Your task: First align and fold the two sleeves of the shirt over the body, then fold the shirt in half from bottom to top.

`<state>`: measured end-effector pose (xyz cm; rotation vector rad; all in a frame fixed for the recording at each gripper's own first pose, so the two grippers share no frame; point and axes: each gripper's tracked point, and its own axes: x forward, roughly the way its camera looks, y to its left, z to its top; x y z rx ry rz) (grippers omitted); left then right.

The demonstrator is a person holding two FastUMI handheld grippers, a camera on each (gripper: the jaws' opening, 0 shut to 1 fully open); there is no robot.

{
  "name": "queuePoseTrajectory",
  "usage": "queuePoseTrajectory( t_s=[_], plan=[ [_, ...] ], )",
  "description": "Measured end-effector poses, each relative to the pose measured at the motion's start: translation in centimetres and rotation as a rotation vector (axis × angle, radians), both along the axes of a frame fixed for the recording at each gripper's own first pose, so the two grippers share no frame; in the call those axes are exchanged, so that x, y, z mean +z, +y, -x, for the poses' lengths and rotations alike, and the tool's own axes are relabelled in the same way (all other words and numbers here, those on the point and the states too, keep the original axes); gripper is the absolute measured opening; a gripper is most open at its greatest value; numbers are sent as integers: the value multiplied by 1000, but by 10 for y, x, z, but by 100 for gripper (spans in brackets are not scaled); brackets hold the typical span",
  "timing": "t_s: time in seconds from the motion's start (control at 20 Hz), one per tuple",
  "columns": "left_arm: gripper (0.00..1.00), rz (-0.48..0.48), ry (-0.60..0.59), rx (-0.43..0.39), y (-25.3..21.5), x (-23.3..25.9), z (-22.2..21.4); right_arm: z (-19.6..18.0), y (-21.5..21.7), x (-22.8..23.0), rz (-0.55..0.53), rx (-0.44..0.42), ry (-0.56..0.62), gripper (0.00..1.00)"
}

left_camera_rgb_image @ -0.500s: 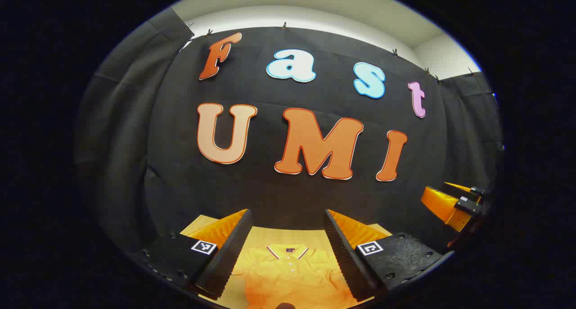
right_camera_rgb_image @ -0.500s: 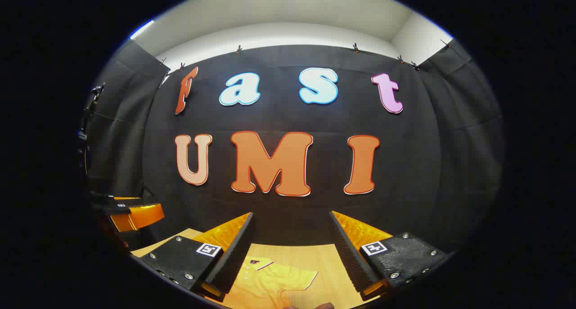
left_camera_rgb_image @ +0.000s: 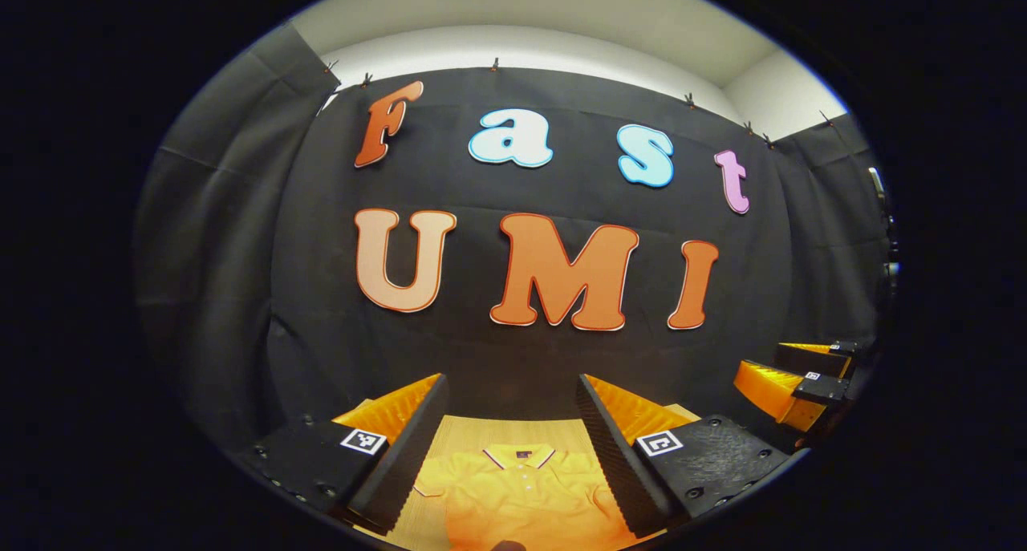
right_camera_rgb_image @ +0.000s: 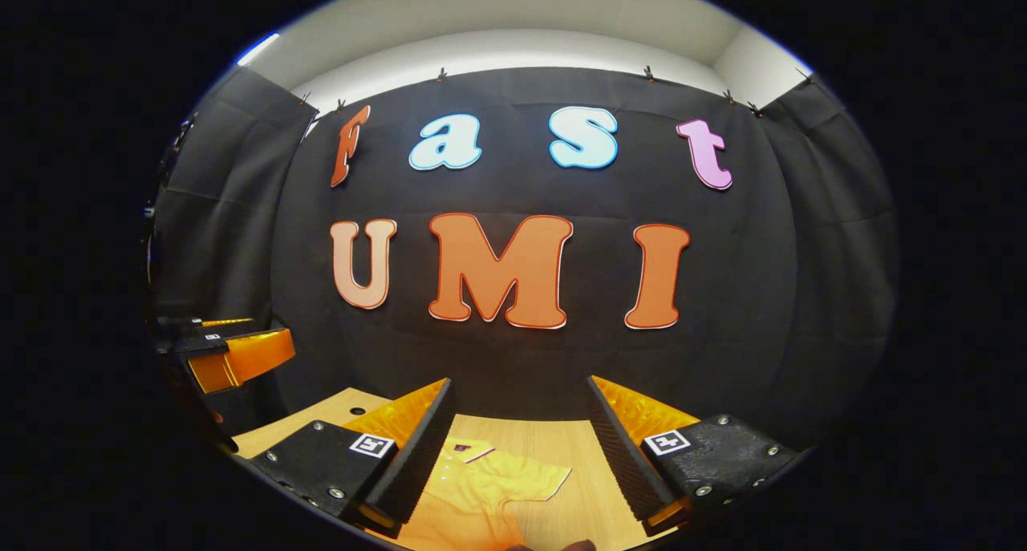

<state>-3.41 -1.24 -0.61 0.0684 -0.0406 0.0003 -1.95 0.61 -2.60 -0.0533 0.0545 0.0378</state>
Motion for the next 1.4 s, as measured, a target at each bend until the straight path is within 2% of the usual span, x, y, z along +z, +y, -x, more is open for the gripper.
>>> queuePoseTrajectory(
  t_s=[0.1,0.2,0.3,0.35,0.45,0.6,0.65,0.9,1.05,1.25,1.35,1.4],
  plan=[
    [95,-12,-12,-18,-7,-4,6,3,-2,-4,17,-10,-12,98],
    [97,-20,12,-29,-10,-15,9,2,-3,-11,0,-21,-1,98],
    [95,-15,12,-42,-10,-15,14,1,-4,-18,-20,-20,16,98],
    [97,-7,8,-38,-6,-17,15,-1,-11,-23,-11,-38,20,98],
    [95,1,20,-36,1,-23,18,-5,-25,-37,22,-77,48,98],
    [98,-43,11,-31,13,-23,24,-12,-41,-57,45,-126,101,98],
    [95,-55,10,-40,13,-25,26,-15,-49,-62,46,-152,116,98],
    [97,-68,6,-49,32,-29,36,-35,-72,-97,37,-229,210,98],
    [98,-61,14,-6,37,-34,33,-51,-70,-134,22,-189,284,98],
    [98,-88,-27,95,44,-22,28,-79,-62,-202,-14,-124,452,98],
    [95,-92,-20,136,44,-27,21,-94,-66,-232,-12,-108,534,98],
    [97,-91,-12,160,46,-30,19,-99,-67,-246,-14,-99,577,98]
  ],
)
